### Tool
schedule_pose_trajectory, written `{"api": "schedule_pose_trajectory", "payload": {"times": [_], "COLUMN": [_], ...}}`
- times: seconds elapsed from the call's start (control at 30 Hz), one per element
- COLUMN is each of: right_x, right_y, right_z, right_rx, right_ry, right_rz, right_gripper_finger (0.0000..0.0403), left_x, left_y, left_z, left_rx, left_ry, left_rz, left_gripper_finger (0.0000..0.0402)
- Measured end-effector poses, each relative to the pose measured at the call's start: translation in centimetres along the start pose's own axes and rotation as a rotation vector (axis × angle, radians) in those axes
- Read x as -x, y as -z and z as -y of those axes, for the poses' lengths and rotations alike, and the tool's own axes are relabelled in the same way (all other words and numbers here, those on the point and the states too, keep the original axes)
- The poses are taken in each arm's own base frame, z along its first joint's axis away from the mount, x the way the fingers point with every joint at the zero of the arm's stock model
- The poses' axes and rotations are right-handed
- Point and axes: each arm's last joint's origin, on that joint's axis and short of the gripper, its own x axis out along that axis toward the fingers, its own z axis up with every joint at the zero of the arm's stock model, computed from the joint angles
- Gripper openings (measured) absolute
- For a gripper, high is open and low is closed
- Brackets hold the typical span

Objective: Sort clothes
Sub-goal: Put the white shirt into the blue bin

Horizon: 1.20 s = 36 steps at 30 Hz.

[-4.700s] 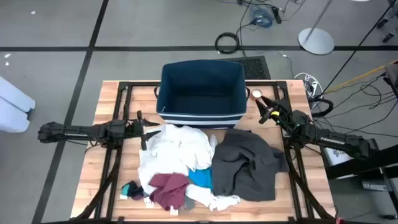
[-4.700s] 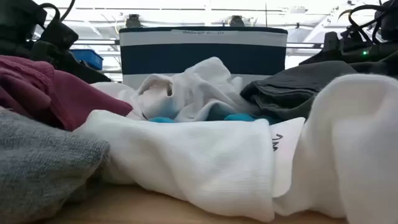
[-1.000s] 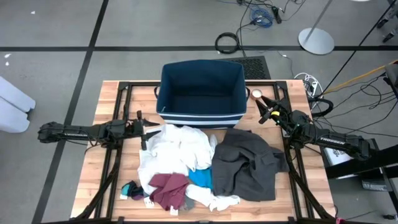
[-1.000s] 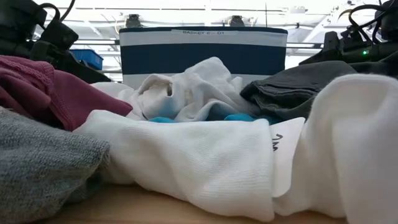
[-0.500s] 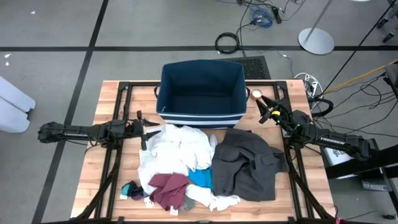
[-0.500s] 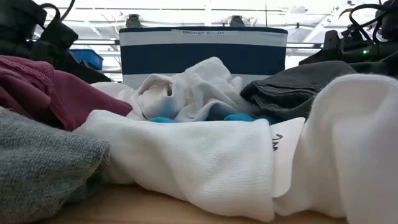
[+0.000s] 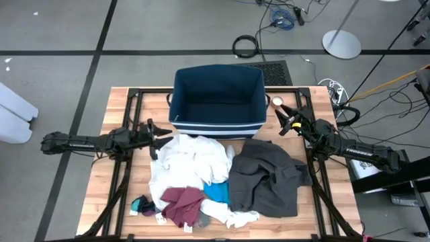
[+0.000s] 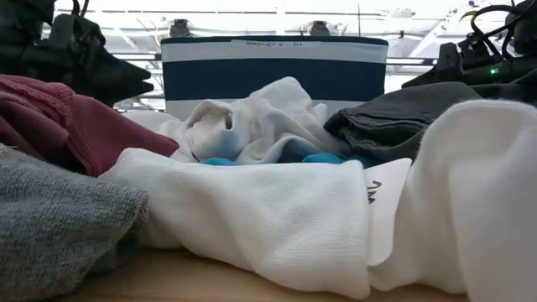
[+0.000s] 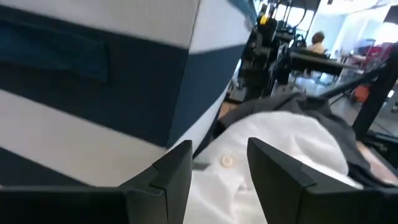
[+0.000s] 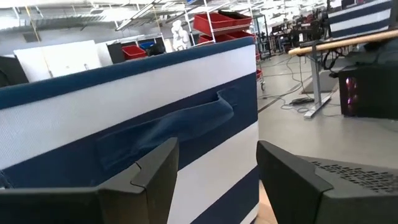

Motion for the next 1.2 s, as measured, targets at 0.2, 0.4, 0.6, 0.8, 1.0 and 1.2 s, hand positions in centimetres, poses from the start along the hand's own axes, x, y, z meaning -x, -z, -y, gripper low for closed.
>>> {"api": "schedule_pose_trajectory", "payload": {"times": [0.2,0.4,0.6,0.8,1.0,1.2], "right_x": [0.0,0.0,0.1,0.2,0.3,0.5], "right_y": [-0.1,-0.1,-0.5,-0.9,-0.8,-0.7], "right_z": [0.0,-0.1,-0.7,-1.1,-1.4,-1.8], "right_rx": [-0.02,-0.012,0.041,0.007,-0.042,-0.056], "right_ry": [-0.003,-0.037,-0.199,-0.333,-0.425,-0.471], "right_rz": [0.008,0.001,0.021,0.042,0.013,-0.002], "right_gripper_finger": [0.0206,0.0206,0.0206,0.0206,0.0206,0.0206], "left_x": [0.0,0.0,0.0,0.0,0.1,1.2], "left_y": [-0.1,-0.2,-0.2,0.3,-1.9,-6.6], "left_z": [0.0,0.0,-0.2,-0.3,0.4,1.2], "left_rx": [0.268,0.318,0.316,0.298,0.234,0.117], "left_ry": [0.008,0.005,-0.072,-0.101,-0.007,-0.045], "left_rz": [0.013,0.025,0.043,-0.004,-0.059,-0.228], "left_gripper_finger": [0.0164,0.0164,0.0164,0.0164,0.0164,0.0164]}}
